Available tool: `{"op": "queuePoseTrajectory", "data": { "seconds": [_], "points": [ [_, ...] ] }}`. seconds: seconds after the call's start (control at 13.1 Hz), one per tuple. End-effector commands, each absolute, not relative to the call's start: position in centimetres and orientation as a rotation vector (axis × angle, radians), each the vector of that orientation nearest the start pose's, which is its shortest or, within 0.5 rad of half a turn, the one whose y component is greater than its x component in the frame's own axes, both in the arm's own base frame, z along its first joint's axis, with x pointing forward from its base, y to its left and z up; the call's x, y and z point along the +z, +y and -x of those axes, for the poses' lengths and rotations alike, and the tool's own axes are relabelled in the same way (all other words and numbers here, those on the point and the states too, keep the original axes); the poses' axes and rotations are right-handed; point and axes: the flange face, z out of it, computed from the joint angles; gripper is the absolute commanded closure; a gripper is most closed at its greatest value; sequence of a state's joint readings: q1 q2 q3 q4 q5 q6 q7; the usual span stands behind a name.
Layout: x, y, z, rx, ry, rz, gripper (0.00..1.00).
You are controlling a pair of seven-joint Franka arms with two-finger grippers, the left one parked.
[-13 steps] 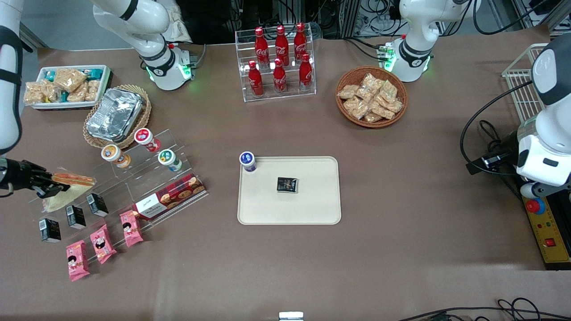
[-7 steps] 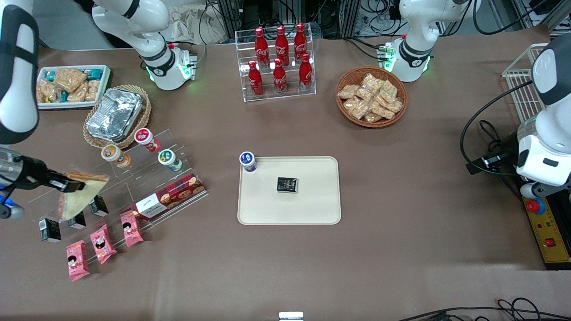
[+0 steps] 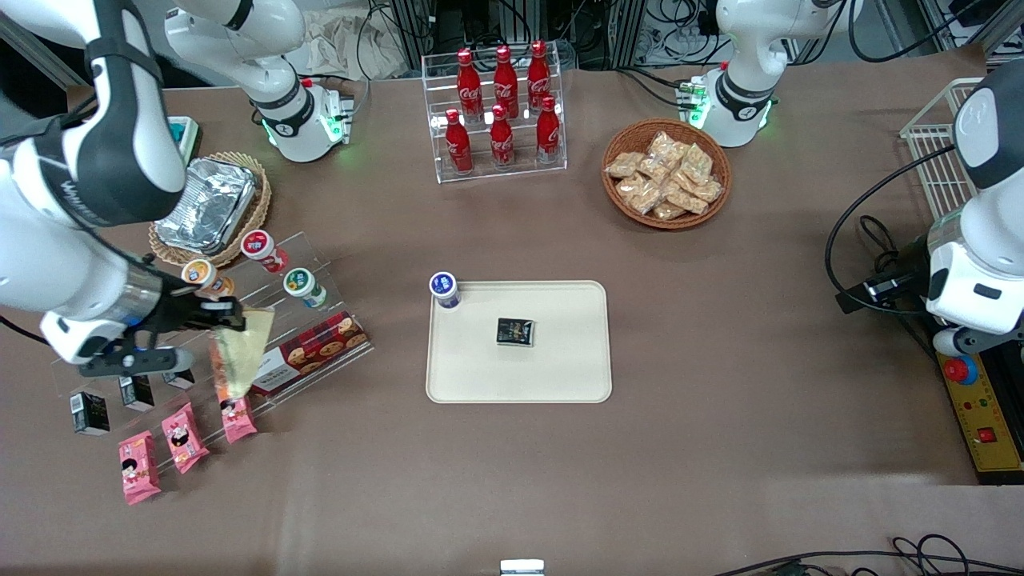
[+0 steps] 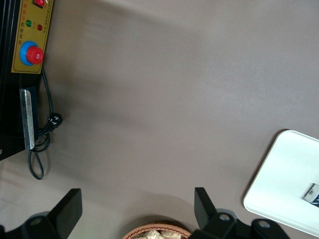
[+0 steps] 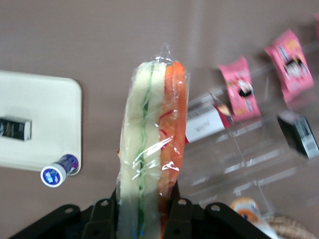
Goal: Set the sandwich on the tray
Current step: 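Carry the sandwich with the right gripper over the cream tray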
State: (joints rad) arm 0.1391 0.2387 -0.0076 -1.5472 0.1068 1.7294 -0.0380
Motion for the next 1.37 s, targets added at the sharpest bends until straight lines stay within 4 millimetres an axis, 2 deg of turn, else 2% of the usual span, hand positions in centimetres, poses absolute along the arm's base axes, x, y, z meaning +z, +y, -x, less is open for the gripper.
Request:
{"op": "queuePoseTrajectory", "data": {
  "seconds": [0.0,0.08,0.15,0.38,0.61,1.07,1.3],
  "points": [
    [49.9,13.2,-62.9,0.023,-0.599,3.021,0.63],
    [49.4,15.4,-63.0,-0.009,-0.773,3.044,0.63],
    [49.1,18.8,-62.8,-0.058,-0.974,3.043,0.63],
    [46.7,26.4,-62.2,-0.148,-1.260,3.024,0.63],
    [42.4,33.3,-61.1,-0.198,-1.540,2.939,0.63],
    [31.6,39.4,-60.7,-0.259,-1.897,2.699,0.63],
    [28.1,40.2,-60.9,-0.298,-1.957,2.654,0.63]
  ]
}}
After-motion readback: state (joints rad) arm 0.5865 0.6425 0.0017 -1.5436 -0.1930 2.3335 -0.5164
